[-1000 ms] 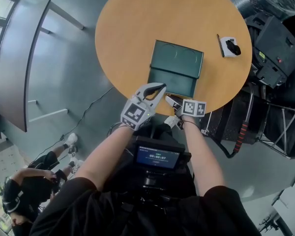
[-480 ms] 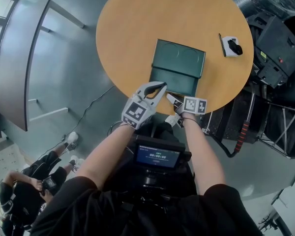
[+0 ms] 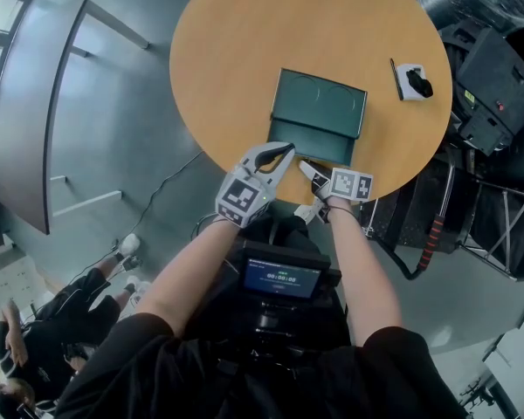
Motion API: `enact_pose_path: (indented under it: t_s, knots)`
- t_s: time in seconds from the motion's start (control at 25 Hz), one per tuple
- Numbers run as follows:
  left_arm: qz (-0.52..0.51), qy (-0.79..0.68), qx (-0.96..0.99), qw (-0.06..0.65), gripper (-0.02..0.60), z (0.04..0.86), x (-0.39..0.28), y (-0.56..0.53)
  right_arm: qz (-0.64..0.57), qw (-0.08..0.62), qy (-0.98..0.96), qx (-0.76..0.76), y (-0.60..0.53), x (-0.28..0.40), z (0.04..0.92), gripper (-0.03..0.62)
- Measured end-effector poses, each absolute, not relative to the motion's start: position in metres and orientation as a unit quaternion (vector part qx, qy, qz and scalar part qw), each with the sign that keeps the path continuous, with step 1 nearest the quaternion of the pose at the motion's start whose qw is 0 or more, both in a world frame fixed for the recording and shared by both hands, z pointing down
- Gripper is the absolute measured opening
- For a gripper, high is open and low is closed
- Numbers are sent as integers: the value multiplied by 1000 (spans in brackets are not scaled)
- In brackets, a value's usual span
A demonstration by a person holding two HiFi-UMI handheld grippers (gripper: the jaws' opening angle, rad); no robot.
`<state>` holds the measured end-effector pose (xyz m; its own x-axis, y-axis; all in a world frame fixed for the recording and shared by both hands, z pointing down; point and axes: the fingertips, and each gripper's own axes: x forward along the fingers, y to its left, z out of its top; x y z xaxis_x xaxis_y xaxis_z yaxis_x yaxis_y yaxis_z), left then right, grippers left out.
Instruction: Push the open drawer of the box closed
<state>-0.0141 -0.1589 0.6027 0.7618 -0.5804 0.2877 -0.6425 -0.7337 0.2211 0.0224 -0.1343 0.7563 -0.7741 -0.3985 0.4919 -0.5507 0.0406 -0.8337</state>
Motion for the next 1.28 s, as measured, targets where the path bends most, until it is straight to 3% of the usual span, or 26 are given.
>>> enact_pose_path:
  t_s: [1.28]
  knots:
    - [125, -316, 925, 167, 38, 628, -11, -186, 602, 39, -718, 348, -196, 28, 757, 71]
